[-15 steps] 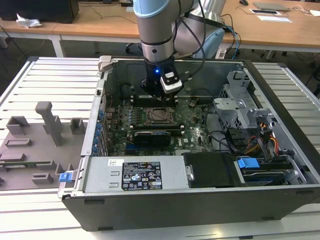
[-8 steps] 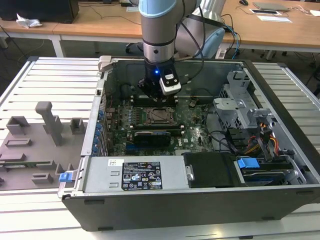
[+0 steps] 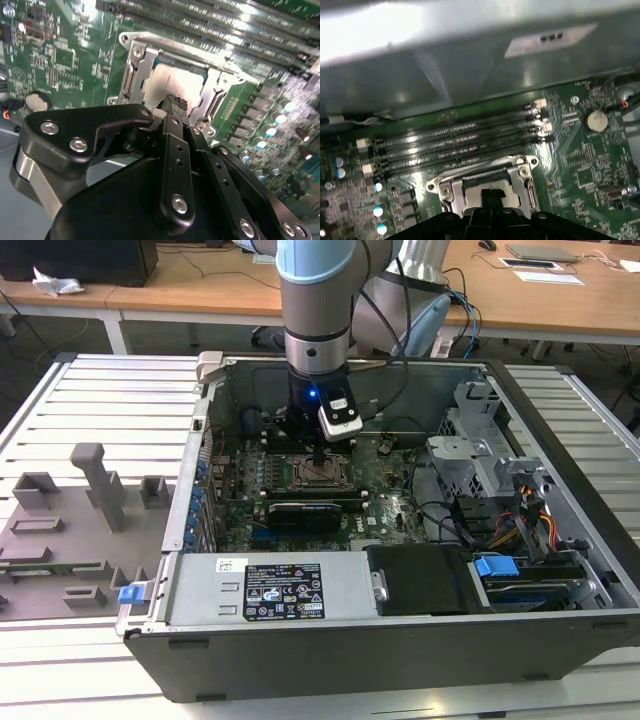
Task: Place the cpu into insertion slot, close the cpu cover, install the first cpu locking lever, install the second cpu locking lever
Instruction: 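Install the first cpu locking lever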
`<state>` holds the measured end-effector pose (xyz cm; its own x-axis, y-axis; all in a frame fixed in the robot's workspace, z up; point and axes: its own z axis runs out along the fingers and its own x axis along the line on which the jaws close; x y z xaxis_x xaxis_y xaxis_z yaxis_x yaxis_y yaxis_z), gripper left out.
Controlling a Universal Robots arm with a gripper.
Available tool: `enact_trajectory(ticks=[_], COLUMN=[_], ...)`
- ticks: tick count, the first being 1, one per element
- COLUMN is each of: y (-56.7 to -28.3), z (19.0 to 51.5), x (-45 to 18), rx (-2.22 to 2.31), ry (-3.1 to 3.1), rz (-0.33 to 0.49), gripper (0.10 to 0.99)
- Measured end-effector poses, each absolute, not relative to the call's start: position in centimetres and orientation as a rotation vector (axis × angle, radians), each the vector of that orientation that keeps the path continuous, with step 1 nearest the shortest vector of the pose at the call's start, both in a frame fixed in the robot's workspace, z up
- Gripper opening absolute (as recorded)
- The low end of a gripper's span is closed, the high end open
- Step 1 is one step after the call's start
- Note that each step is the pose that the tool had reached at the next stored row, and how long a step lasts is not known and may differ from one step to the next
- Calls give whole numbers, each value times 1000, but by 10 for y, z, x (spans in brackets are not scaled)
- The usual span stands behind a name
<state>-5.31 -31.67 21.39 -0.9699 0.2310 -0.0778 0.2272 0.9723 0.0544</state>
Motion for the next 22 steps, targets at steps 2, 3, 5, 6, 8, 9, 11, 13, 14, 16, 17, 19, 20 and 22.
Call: enact_trajectory(ticks=[2, 3, 5, 6, 8, 9, 11, 13, 14, 16, 17, 19, 20, 22], y=[-320, -321, -323, -323, -324, -324, -324, -324, -324, -324, -324, -324, -324, -324], z=[214, 214, 214, 214, 214, 214, 215, 226, 230, 237, 239, 244, 244, 245], x=[-53, -54, -54, -54, -54, -54, -54, -54, -54, -54, -54, -54, -54, -54], rx=[353, 353, 353, 353, 352, 351, 320, 288, 286, 284, 283, 281, 281, 281], ry=[3037, 3037, 3038, 3039, 3042, 3044, 3047, 3050, 3050, 3051, 3051, 3051, 3051, 3051], rz=[68, 68, 64, 53, 22, 4, -18, -16, -16, -16, -16, -16, -16, -16], gripper=[106, 106, 106, 106, 106, 106, 106, 106, 106, 106, 106, 106, 106, 106])
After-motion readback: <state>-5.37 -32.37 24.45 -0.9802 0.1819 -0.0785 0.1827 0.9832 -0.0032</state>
